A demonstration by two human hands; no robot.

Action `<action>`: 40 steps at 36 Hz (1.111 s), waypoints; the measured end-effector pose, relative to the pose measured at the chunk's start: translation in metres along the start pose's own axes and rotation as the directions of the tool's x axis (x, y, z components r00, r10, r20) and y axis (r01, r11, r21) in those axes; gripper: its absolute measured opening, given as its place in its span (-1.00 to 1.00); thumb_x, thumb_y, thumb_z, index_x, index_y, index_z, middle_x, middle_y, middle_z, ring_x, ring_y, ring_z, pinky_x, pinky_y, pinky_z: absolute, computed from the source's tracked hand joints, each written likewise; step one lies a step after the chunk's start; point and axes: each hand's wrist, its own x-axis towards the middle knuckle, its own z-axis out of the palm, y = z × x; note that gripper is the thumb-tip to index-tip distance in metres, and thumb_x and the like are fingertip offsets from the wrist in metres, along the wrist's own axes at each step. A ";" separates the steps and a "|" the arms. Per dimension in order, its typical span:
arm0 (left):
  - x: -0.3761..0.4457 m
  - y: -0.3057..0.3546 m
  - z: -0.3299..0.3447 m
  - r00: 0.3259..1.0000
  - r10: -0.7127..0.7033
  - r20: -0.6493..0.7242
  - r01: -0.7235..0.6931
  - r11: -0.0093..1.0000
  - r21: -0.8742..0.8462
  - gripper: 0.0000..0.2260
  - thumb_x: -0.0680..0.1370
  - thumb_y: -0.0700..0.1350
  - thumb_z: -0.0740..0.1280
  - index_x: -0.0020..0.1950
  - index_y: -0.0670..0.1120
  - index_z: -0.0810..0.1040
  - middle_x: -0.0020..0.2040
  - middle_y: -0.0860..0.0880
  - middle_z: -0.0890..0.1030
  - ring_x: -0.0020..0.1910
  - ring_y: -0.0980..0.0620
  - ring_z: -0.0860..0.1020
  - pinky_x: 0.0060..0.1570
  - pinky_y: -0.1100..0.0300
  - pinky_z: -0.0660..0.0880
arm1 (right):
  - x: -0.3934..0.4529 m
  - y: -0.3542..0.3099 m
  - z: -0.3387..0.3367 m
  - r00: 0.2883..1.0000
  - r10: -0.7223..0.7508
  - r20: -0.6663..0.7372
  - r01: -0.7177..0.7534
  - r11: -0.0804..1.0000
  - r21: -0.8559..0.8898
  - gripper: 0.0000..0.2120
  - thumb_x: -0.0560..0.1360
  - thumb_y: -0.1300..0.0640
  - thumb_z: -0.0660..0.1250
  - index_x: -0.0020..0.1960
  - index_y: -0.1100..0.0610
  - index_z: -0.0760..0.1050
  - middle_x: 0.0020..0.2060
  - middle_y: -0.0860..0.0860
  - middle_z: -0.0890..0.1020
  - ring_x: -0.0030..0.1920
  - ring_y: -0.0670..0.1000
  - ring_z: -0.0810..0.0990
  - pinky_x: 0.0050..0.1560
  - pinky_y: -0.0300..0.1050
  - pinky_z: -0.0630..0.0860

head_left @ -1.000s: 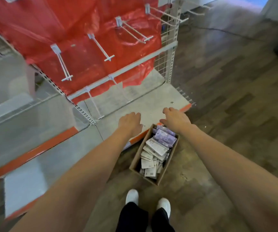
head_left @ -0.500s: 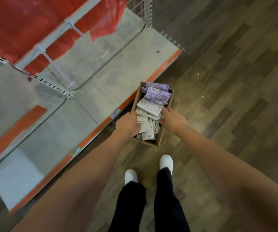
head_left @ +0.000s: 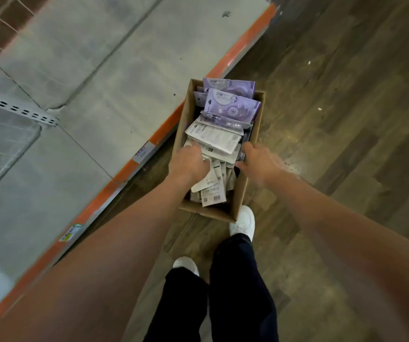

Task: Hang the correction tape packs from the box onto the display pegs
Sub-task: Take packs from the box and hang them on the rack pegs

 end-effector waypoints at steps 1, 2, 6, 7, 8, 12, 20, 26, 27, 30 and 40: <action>0.013 0.001 0.010 1.000 -0.011 0.006 0.011 1.000 -0.014 -0.71 0.60 -0.01 0.23 0.24 -0.14 0.42 0.17 -0.14 0.54 0.14 -0.12 0.50 -0.01 0.07 0.40 | 0.014 0.005 0.005 1.000 -0.003 0.007 0.003 1.000 -0.004 -0.65 0.63 0.02 0.18 0.35 0.16 0.30 0.23 0.12 0.45 0.21 0.16 0.46 0.08 0.03 0.45; 0.025 0.003 0.021 0.999 -0.027 0.020 0.027 0.999 -0.034 -0.71 0.60 -0.02 0.22 0.26 -0.15 0.42 0.17 -0.14 0.54 0.15 -0.12 0.50 0.03 0.07 0.41 | 0.027 0.011 0.010 1.000 -0.005 0.016 0.005 1.000 -0.006 -0.65 0.63 0.03 0.17 0.35 0.16 0.30 0.23 0.12 0.45 0.21 0.16 0.46 0.09 0.04 0.46; 0.071 0.010 0.058 0.991 -0.117 0.072 0.129 0.973 -0.193 -0.65 0.61 -0.05 0.22 0.34 -0.20 0.37 0.28 -0.18 0.49 0.27 -0.15 0.45 0.11 0.09 0.40 | 0.073 0.029 0.027 0.998 -0.029 0.050 0.030 0.999 -0.027 -0.66 0.63 0.05 0.17 0.33 0.20 0.30 0.24 0.16 0.46 0.23 0.20 0.45 0.15 0.10 0.46; 0.081 0.013 0.066 0.987 -0.139 0.080 0.154 0.959 -0.236 -0.64 0.61 -0.05 0.22 0.35 -0.21 0.36 0.29 -0.18 0.49 0.28 -0.15 0.44 0.10 0.11 0.39 | 0.083 0.033 0.031 0.998 -0.035 0.051 0.036 0.999 -0.035 -0.66 0.63 0.06 0.17 0.33 0.21 0.30 0.24 0.16 0.46 0.23 0.21 0.45 0.14 0.10 0.46; 0.090 0.016 0.073 0.982 -0.168 0.090 0.187 0.942 -0.278 -0.65 0.62 -0.06 0.21 0.34 -0.21 0.37 0.29 -0.18 0.49 0.27 -0.15 0.45 0.06 0.13 0.38 | 0.091 0.036 0.034 0.998 -0.037 0.053 0.039 0.999 -0.039 -0.65 0.63 0.07 0.17 0.34 0.21 0.29 0.24 0.16 0.45 0.23 0.20 0.44 0.14 0.10 0.46; 0.115 0.029 0.090 0.953 -0.271 0.131 0.301 0.834 -0.462 -0.68 0.63 -0.04 0.21 0.28 -0.21 0.45 0.23 -0.15 0.55 0.17 -0.13 0.51 -0.11 0.21 0.31 | 0.117 0.046 0.041 0.998 -0.032 0.048 0.034 0.999 -0.037 -0.63 0.62 0.08 0.19 0.37 0.20 0.28 0.26 0.15 0.41 0.26 0.18 0.42 0.16 0.09 0.45; 0.154 0.024 0.121 0.813 -0.493 0.309 0.459 0.219 -0.861 -0.69 0.49 -0.21 0.38 0.21 -0.17 0.47 0.17 -0.17 0.61 0.01 -0.19 0.63 -0.04 -0.08 0.62 | 0.135 0.051 0.046 0.998 -0.034 0.046 0.033 0.999 0.007 -0.61 0.61 0.06 0.21 0.38 0.17 0.27 0.26 0.11 0.41 0.28 0.14 0.40 0.17 0.06 0.41; 0.133 0.035 0.087 0.791 -0.488 0.368 0.445 0.047 -0.894 -0.84 0.54 -0.36 0.31 0.03 -0.14 0.44 0.11 -0.16 0.61 -0.04 -0.11 0.65 -0.12 0.07 0.64 | 0.131 0.047 0.044 0.999 -0.001 0.051 -0.004 0.996 0.091 -0.61 0.61 0.07 0.21 0.38 0.17 0.28 0.28 0.11 0.42 0.28 0.12 0.42 0.19 0.02 0.40; 0.129 0.034 0.082 0.792 -0.485 0.371 0.443 0.037 -0.896 -0.83 0.55 -0.37 0.29 0.04 -0.13 0.44 0.12 -0.16 0.61 -0.05 -0.08 0.64 -0.18 0.11 0.64 | 0.130 0.046 0.043 0.999 0.012 0.050 -0.017 0.994 0.108 -0.62 0.61 0.09 0.20 0.39 0.18 0.28 0.28 0.12 0.42 0.27 0.13 0.43 0.18 0.01 0.40; 0.116 0.026 0.072 0.793 -0.493 0.358 0.454 0.086 -0.887 -0.81 0.57 -0.36 0.26 0.12 -0.14 0.48 0.11 -0.14 0.61 -0.08 -0.04 0.63 -0.33 0.22 0.62 | 0.121 0.041 0.041 0.998 0.043 0.040 -0.049 0.987 0.154 -0.65 0.62 0.12 0.17 0.37 0.19 0.29 0.27 0.13 0.44 0.23 0.13 0.45 0.10 -0.05 0.37; 0.055 -0.013 0.048 0.853 -0.414 0.318 0.466 0.326 -0.823 -0.88 0.52 -0.33 0.36 0.04 -0.23 0.52 0.18 -0.16 0.61 -0.13 -0.02 0.62 -0.08 0.05 0.62 | 0.081 -0.006 0.035 0.975 0.107 0.195 -0.185 0.874 0.449 -0.52 0.65 -0.07 0.10 0.44 0.21 0.27 0.32 0.12 0.46 0.24 0.11 0.45 0.13 -0.06 0.37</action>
